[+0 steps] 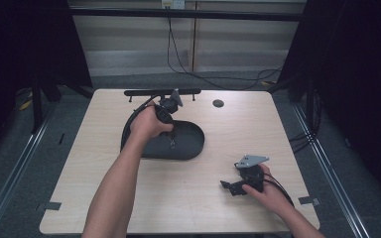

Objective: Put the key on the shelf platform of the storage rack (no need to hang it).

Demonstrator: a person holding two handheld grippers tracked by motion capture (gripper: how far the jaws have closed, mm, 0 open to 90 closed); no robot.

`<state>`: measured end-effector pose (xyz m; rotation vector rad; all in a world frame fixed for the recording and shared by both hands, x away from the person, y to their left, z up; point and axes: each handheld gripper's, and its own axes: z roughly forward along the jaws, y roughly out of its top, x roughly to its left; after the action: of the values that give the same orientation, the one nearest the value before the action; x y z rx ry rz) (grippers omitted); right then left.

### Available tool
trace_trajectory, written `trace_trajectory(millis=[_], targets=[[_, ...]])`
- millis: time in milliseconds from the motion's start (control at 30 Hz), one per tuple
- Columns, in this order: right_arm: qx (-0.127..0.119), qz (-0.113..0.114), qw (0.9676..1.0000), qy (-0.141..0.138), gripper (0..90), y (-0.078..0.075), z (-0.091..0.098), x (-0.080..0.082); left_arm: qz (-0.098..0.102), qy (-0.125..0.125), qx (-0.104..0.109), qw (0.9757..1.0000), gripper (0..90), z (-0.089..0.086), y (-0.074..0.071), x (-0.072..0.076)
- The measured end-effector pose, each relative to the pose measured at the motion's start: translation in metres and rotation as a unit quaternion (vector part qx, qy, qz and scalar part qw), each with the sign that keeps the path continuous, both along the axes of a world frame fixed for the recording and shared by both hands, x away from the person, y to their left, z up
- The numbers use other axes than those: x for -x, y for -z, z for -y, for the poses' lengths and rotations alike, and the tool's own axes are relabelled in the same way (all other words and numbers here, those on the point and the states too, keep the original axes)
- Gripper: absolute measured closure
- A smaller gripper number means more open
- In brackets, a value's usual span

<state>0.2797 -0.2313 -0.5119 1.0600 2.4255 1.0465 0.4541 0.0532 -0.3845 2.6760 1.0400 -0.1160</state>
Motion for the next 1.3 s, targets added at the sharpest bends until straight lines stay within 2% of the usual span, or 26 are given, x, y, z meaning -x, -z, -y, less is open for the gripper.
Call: trace_trajectory(millis=[300, 400, 700, 967, 1167, 1233, 1300], targets=[[0.001, 0.0, 1.0, 0.001, 11.1, 0.0, 0.0, 0.0, 0.0, 0.0, 0.001, 1.0, 67.5, -0.002, 0.001, 0.002], [0.001, 0.0, 1.0, 0.001, 11.1, 0.0, 0.0, 0.0, 0.003, -0.005, 0.006, 1.0, 67.4, -0.006, 0.001, 0.002], [-0.001, -0.003, 1.0, 0.001, 11.1, 0.0, 0.0, 0.0, 0.004, -0.023, 0.0, 0.9997, 67.5, -0.015, 0.012, 0.001], [-0.001, -0.002, 1.0, 0.0, 11.1, 0.0, 0.0, 0.0, 0.013, -0.026, -0.001, 0.9996, 67.4, -0.017, 0.018, 0.0], [-0.001, -0.003, 1.0, 0.0, 11.1, 0.0, 0.0, 0.0, 0.028, -0.029, -0.002, 0.9992, 67.4, -0.021, 0.022, -0.002], [-0.001, -0.002, 1.0, 0.0, 11.1, 0.0, 0.0, 0.0, 0.029, -0.036, 0.001, 0.9989, 67.4, -0.022, 0.024, -0.002], [-0.001, -0.003, 1.0, 0.0, 11.1, 0.0, 0.0, 0.0, 0.026, -0.031, -0.001, 0.9992, 67.4, -0.024, 0.026, -0.003]])
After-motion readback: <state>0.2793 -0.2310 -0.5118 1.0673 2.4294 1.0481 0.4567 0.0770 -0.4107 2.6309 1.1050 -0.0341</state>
